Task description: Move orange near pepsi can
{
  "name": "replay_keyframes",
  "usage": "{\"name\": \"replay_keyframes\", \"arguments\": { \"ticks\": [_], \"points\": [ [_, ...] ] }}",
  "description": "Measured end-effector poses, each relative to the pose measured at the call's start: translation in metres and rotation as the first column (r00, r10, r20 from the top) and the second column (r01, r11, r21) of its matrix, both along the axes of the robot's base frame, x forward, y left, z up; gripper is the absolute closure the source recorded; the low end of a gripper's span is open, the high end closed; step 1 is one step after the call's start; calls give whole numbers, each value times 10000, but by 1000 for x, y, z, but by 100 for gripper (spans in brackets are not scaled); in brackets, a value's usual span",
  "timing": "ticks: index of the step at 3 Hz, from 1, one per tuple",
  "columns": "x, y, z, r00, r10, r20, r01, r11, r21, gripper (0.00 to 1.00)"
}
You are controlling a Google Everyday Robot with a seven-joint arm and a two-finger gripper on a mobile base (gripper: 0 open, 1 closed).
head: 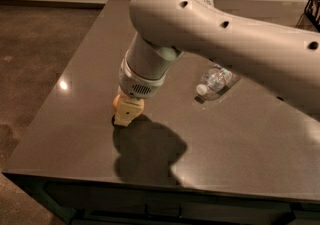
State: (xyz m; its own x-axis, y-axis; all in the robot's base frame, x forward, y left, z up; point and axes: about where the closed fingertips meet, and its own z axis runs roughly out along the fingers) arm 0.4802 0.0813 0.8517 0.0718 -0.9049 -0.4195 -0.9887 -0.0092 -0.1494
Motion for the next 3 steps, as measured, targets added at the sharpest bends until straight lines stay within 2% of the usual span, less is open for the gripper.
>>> {"name": "replay_keyframes", "arguments": {
  "ticks": [1, 2, 3],
  "points": [
    [19, -17, 20, 9985, -540, -61, 540, 9985, 10, 87],
    [59, -42, 41, 9878, -1522, -314, 1532, 9878, 293, 100],
    [98, -55, 44, 9668, -2489, -585, 2523, 9658, 601, 100]
  ]
}}
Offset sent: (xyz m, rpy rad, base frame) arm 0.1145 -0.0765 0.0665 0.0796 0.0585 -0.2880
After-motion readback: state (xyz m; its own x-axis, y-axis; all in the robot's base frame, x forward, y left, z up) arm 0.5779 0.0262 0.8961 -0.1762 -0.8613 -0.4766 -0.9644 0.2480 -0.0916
